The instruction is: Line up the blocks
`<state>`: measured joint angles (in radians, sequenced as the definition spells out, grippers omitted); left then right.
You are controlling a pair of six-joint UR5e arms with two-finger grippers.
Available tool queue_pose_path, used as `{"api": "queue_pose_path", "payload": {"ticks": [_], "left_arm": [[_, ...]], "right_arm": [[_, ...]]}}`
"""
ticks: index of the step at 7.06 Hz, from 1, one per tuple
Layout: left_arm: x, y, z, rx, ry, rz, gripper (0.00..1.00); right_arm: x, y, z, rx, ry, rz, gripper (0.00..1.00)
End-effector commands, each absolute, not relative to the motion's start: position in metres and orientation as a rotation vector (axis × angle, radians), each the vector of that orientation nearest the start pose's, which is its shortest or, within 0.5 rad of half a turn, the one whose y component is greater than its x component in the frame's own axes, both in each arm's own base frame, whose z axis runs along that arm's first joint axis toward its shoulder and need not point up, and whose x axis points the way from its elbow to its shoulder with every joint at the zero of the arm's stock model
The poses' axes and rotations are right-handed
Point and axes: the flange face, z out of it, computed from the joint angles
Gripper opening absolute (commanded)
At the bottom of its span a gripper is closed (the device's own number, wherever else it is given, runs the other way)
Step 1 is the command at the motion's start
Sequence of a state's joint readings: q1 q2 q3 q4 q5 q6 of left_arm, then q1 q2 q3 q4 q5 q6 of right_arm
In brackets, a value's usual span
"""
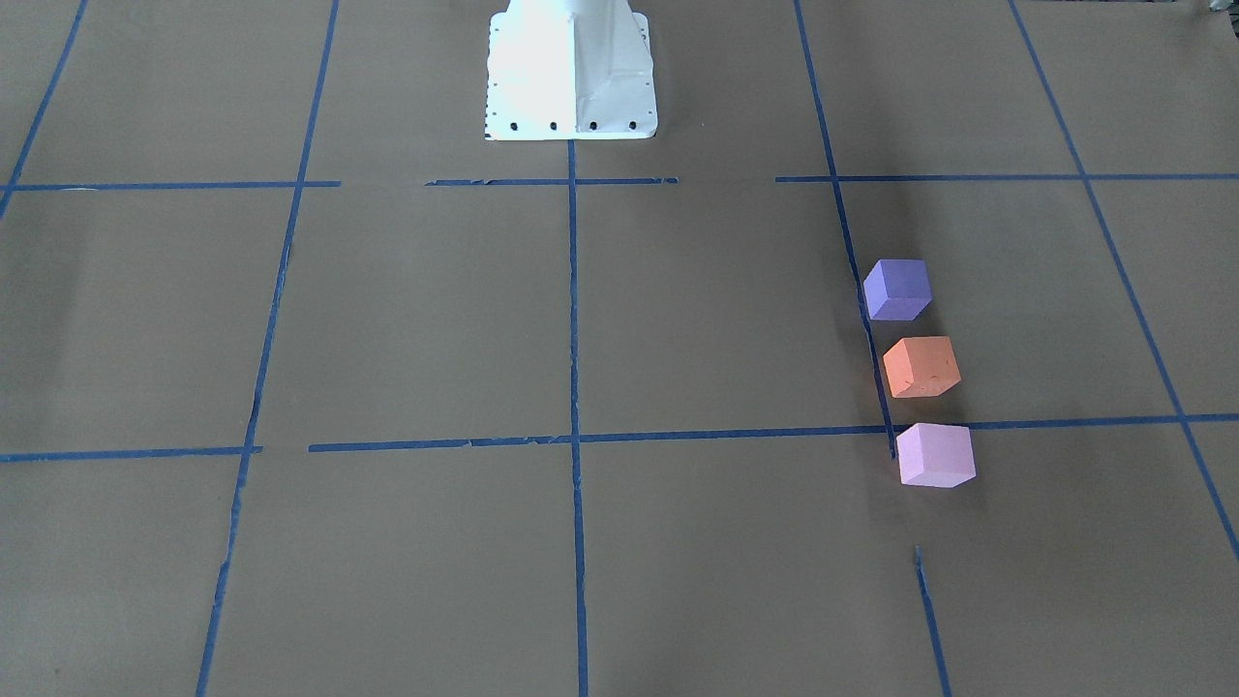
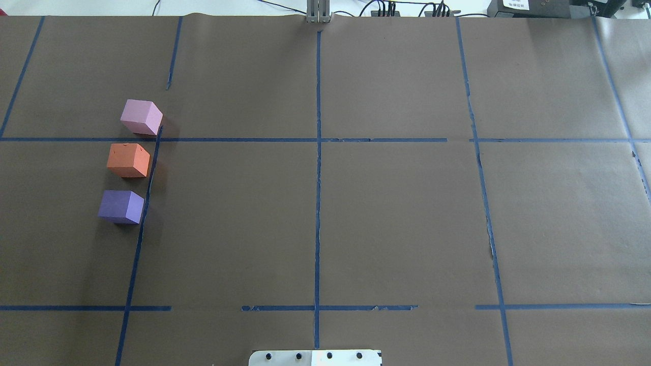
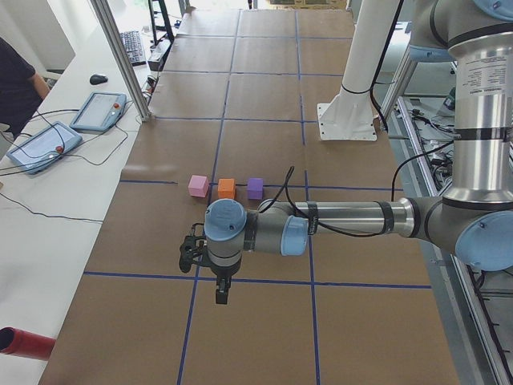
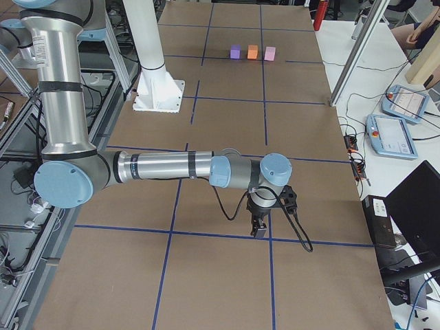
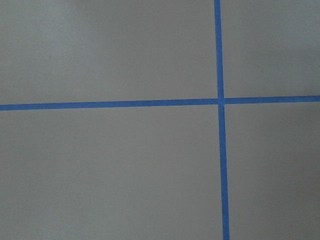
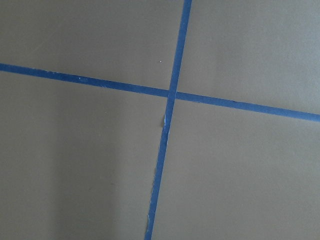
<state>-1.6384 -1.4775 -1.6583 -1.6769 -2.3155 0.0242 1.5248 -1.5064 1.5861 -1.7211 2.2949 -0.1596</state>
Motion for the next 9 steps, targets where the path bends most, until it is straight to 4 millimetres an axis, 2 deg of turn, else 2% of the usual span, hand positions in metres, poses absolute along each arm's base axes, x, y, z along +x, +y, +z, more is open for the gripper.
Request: {"api": "queue_pose_path", "payload": {"ticks": [1,3,5,9], "left_arm": [[-0.096,-0.452,0.655,0.124,0.740,0.002,1.00],[-0.096,-0.452,0.655,0.124,0.740,0.002,1.00],[-0.095,-0.460,0.637,0.053,0.754,-0.025,1.00],[-0.095,-0.457,0.638,0.055,0.762,-0.010,1.00]], "right_arm": [[0.044,-0.515,0.637,-0.026,-0.727,-0.171,1.00],[0.044,-0.515,0.637,-0.026,-0.727,-0.171,1.00],[0.044,-0.515,0.637,-0.026,-0.727,-0.171,1.00],[0.044,-0.515,0.637,-0.026,-0.727,-0.171,1.00]]}}
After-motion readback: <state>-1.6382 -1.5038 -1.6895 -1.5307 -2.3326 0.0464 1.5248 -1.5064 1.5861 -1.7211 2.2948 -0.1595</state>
